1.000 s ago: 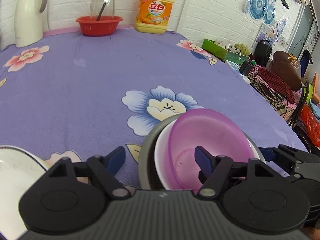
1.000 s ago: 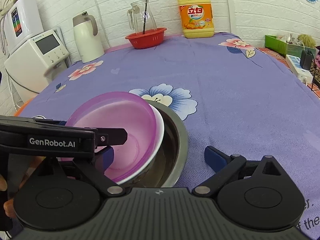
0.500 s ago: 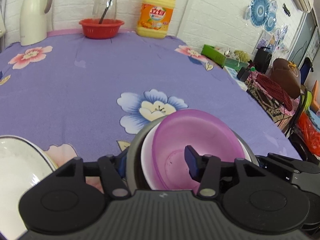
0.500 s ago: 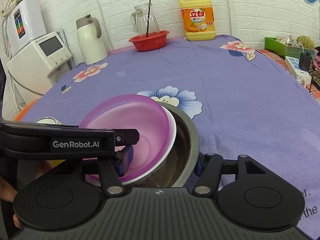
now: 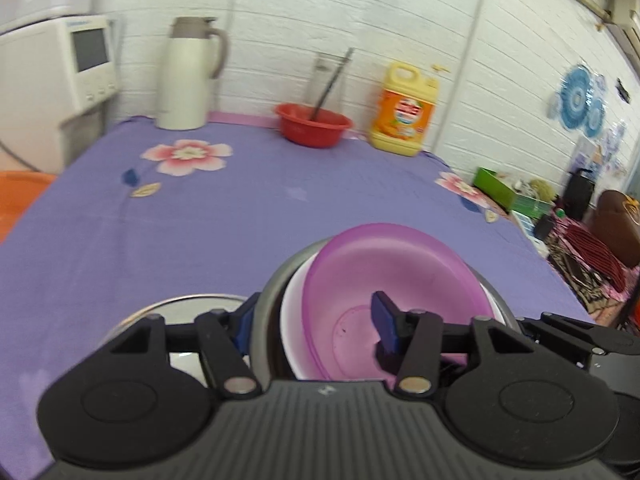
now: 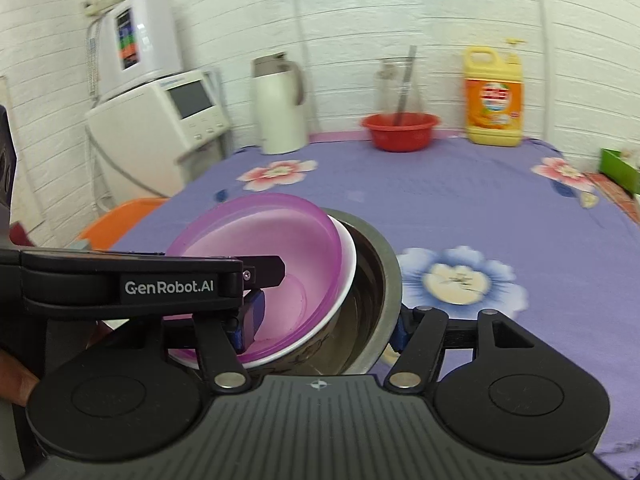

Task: Organize plates and bowls
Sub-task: 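Carry the nested bowls with the left tool onto the plate stack, then lower the nested bowls onto the plates and open the left tool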

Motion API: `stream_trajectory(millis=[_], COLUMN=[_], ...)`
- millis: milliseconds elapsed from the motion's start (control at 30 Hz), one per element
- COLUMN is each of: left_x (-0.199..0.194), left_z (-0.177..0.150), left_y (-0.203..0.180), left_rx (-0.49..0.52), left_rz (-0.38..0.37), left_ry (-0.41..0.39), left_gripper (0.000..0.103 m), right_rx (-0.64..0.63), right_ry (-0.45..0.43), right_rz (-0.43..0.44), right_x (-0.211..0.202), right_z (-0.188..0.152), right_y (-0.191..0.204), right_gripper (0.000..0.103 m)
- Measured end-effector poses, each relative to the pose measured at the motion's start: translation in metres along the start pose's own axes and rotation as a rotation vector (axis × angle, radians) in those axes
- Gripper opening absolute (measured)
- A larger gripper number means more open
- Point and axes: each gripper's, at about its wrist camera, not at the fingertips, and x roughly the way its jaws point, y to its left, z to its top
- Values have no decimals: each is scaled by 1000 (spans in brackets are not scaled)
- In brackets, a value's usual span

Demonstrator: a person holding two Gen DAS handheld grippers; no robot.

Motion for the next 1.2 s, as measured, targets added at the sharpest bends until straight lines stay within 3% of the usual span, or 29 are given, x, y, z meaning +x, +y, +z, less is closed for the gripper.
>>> stream_trajectory(millis=[200, 467, 700, 1033, 1200], left_x=[-11, -8, -4, -3, -8], left_z=[-15, -24, -30, -30, -23], left_y=[47, 80, 75, 70, 69], left_rx=[-58, -109, -61, -30, -30], left_rz=[99, 122, 125, 145, 139], left_ry=[0, 22, 13, -1, -44], left_gripper=[53, 53, 53, 51, 73], right_rx=[-38, -69, -55, -213, -181], right_ry=[29, 99, 128, 38, 26], right_rz=[115, 166, 160, 62, 85], right_x=[29, 57, 66, 63, 65], right_z=[-4, -10, -16, -17, -11], right_y=[46, 73, 67, 83, 76], right_gripper=[103, 103, 103, 103, 103])
